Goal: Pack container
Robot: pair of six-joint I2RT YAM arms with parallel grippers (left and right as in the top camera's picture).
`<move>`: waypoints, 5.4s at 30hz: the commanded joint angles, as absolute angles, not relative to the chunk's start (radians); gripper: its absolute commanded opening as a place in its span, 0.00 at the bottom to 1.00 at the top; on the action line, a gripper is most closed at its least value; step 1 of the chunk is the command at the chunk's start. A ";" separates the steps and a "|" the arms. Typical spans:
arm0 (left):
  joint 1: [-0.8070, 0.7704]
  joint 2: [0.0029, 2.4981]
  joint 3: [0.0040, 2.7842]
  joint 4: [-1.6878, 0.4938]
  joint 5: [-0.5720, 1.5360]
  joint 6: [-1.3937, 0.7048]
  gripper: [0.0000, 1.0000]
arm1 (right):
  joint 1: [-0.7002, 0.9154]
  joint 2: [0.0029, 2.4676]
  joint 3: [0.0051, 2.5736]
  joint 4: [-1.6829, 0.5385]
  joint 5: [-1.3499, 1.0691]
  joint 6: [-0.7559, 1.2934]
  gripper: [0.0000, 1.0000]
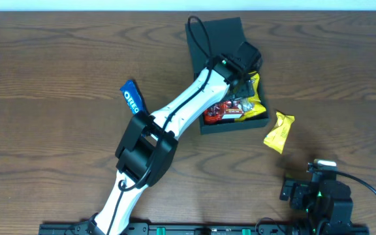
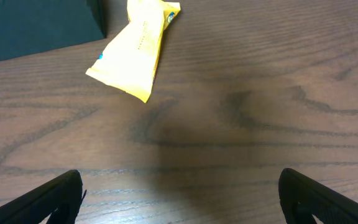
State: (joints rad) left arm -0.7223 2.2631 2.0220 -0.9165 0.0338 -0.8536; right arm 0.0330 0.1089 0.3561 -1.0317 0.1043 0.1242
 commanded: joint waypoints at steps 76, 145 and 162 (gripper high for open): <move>-0.680 2.129 2.052 -0.955 0.912 -0.265 0.06 | 0.020 0.104 0.352 -1.037 0.101 0.115 0.99; -0.484 2.032 1.401 -0.047 1.013 -0.713 0.06 | 0.020 0.104 0.352 -1.037 0.101 0.115 0.99; -0.563 1.628 1.401 -0.714 0.030 -0.545 0.82 | 0.020 0.104 0.352 -1.037 0.101 0.115 0.99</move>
